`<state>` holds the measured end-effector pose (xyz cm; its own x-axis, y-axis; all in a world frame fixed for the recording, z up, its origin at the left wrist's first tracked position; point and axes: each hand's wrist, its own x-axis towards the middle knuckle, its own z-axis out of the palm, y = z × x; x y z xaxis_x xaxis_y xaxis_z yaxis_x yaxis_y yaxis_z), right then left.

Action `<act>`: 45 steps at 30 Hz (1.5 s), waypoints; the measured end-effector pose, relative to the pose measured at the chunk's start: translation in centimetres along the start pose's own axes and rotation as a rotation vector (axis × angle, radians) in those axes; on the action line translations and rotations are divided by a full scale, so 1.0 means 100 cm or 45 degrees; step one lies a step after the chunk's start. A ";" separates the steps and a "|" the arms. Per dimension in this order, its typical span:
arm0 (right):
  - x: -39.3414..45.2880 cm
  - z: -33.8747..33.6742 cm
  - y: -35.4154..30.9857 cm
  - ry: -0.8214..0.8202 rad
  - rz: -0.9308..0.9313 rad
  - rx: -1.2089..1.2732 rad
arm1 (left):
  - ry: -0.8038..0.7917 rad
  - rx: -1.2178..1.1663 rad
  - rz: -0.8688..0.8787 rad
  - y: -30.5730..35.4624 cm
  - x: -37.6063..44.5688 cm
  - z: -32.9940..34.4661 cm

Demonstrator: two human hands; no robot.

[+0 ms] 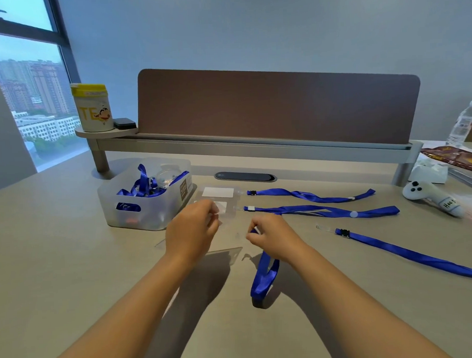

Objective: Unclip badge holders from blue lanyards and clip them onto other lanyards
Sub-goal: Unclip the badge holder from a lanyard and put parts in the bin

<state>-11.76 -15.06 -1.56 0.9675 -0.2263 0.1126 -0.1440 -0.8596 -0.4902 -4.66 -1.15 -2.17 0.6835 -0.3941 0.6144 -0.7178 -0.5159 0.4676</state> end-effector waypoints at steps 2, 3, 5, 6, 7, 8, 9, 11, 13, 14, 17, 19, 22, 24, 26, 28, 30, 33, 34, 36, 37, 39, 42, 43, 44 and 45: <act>0.001 -0.001 0.005 0.110 0.081 0.119 | -0.072 0.059 0.032 0.001 -0.003 0.003; 0.001 -0.001 0.007 0.140 0.140 0.168 | -0.118 0.099 0.055 0.001 -0.006 0.005; 0.001 0.001 0.015 0.076 0.276 0.225 | -0.242 0.180 0.082 0.001 -0.012 0.012; 0.000 0.003 0.019 -0.001 0.343 0.225 | -0.320 0.221 0.090 0.001 -0.014 0.014; 0.000 0.006 0.025 -0.080 0.397 0.216 | -0.395 0.251 0.096 0.001 -0.016 0.017; -0.002 0.008 0.030 -0.146 0.428 0.207 | -0.458 0.272 0.100 0.001 -0.017 0.019; -0.004 0.009 0.034 -0.193 0.439 0.209 | -0.507 0.289 0.098 -0.001 -0.018 0.021; -0.007 0.006 0.038 -0.274 0.416 0.229 | -0.584 0.306 0.076 -0.003 -0.019 0.023; -0.009 0.003 0.039 -0.391 0.395 0.191 | -0.664 0.302 0.065 -0.004 -0.018 0.023; -0.010 0.003 0.039 -0.441 0.387 0.133 | -0.705 0.300 0.061 -0.004 -0.017 0.023; -0.010 0.010 0.035 -0.456 0.361 -0.153 | -0.791 0.286 0.018 -0.004 -0.017 0.021; -0.010 0.014 0.030 -0.372 0.346 -0.315 | -0.810 0.279 -0.018 -0.005 -0.018 0.019; -0.008 0.014 0.028 -0.323 0.294 -0.352 | -0.822 0.293 -0.069 -0.010 -0.019 0.017; -0.007 0.011 0.028 -0.305 0.286 -0.249 | -0.833 0.313 -0.085 -0.015 -0.018 0.016; -0.009 0.008 0.030 -0.241 0.277 -0.182 | -0.867 0.361 -0.081 -0.020 -0.017 0.015; -0.011 0.008 0.033 -0.161 0.259 -0.171 | -0.914 0.390 -0.102 -0.027 -0.017 0.015; -0.011 0.009 0.035 -0.113 0.262 -0.177 | -0.943 0.400 -0.127 -0.032 -0.016 0.015; -0.009 0.009 0.036 -0.075 0.287 -0.158 | -0.959 0.461 -0.078 -0.033 -0.013 0.015; -0.008 0.009 0.035 -0.057 0.299 -0.125 | -0.974 0.493 -0.045 -0.031 -0.012 0.015; -0.006 0.011 0.035 -0.005 0.324 -0.013 | -1.015 0.577 0.031 -0.026 -0.009 0.015; -0.004 0.011 0.033 0.031 0.342 0.052 | -1.032 0.642 0.082 -0.024 -0.009 0.014; -0.001 0.010 0.029 0.104 0.378 0.175 | -1.022 0.792 0.186 -0.021 -0.010 0.013; 0.007 0.004 0.015 0.199 0.368 0.339 | -0.944 0.838 0.204 -0.025 -0.010 0.004; 0.011 0.001 0.009 0.223 0.346 0.378 | -0.915 0.817 0.181 -0.027 -0.007 -0.003; 0.016 -0.001 0.003 0.243 0.319 0.412 | -0.879 0.798 0.156 -0.030 -0.004 -0.010; 0.021 -0.004 -0.005 0.257 0.285 0.440 | -0.839 0.779 0.129 -0.032 0.000 -0.019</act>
<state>-9.71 -15.26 -0.76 0.8557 -0.5033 0.1205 -0.2341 -0.5841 -0.7772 -2.67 1.91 -2.48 0.6934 -0.7183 0.0575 -0.7114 -0.6951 -0.1041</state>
